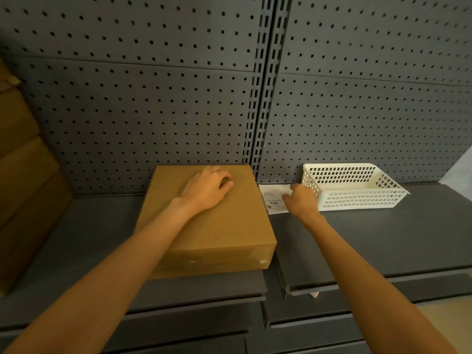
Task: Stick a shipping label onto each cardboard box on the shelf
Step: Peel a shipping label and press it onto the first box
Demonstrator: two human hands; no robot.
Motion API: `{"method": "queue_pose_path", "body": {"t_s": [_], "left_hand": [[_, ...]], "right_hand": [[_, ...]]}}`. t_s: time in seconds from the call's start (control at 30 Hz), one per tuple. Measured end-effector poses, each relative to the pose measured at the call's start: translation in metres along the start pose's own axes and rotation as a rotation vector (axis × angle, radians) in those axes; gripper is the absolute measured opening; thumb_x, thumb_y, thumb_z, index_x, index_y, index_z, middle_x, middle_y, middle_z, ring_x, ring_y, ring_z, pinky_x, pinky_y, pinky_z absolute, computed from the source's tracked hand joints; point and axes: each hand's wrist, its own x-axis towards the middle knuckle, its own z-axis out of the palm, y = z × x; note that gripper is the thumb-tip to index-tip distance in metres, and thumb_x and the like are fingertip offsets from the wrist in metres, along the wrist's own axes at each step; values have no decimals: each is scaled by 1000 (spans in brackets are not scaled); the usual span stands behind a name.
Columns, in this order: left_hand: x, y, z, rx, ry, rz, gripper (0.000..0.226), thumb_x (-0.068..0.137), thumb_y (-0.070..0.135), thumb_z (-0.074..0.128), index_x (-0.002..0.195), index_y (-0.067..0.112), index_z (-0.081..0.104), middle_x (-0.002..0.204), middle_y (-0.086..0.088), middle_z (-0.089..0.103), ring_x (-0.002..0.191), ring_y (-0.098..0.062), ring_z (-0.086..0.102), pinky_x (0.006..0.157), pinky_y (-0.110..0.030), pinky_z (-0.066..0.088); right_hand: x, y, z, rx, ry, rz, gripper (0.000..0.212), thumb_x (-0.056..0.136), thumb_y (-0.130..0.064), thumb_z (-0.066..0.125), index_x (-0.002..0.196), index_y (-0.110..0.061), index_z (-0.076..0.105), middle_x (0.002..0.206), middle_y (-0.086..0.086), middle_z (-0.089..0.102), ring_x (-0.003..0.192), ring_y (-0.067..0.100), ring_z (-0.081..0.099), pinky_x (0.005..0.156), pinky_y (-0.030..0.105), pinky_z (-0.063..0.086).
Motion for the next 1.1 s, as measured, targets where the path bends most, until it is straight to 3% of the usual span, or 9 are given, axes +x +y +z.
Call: {"method": "queue_pose_path", "body": {"t_s": [0.17,0.37,0.47,0.63,0.97,1.1], "left_hand": [[1,-3,6,22,34,7,37,98,36,44,128,17,55,135,-2,52,125,-19,45,101,-37,38],[3,-6,8,15,37,14,38,98,36,44,130,18,54,136,-1,51,126,-18,43,101,-35,37],[3,-6,8,8,45,21,38,98,36,44,130,18,54,135,0,51,125,-17,44,99,-34,37],[3,-5,7,25,44,25,39,98,36,43,131,18,52,136,0,50,126,-16,43,102,-33,35],[3,-6,7,3,49,26,38,98,35,44,132,19,51,137,1,50,128,-16,41,105,-34,34],[3,-7,7,-23,71,25,36,98,32,45,130,19,54,135,2,52,126,-14,43,104,-30,33]], "right_hand": [[17,10,17,-75,-41,13,36,90,-17,57,120,2,55,122,21,60,111,37,57,87,41,50],[25,18,24,-66,-48,48,49,84,-31,69,119,-1,55,119,20,60,113,37,54,88,44,52],[23,19,23,-57,59,-13,44,82,-20,71,119,-1,57,119,19,60,109,37,57,87,44,52],[20,17,20,9,212,-61,37,83,6,55,118,-1,57,111,20,64,103,38,59,79,44,53],[18,19,16,134,200,12,20,93,-13,56,103,0,67,103,17,69,95,35,63,80,38,52],[19,6,-5,231,269,-25,16,92,-9,57,93,3,67,92,17,70,77,28,62,67,33,50]]}}
